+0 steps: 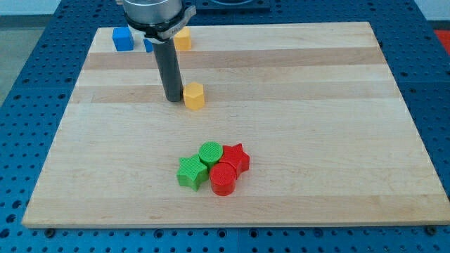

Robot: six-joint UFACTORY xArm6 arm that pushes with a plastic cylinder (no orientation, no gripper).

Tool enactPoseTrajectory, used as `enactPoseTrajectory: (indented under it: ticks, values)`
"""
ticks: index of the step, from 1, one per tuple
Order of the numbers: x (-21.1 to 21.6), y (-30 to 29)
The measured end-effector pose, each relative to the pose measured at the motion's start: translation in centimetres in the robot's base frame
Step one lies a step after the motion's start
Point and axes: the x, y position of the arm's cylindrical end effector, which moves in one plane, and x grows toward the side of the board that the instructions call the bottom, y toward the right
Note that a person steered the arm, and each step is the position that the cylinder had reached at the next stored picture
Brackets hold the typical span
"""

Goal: Move the yellow hexagon closer to the groups of block

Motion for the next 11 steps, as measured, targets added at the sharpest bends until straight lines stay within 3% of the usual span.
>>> enactPoseTrajectory:
  ticks: [5,9,11]
  values:
    - [-2.8,11.2]
    - [6.0,11.3]
    - [7.9,11.3]
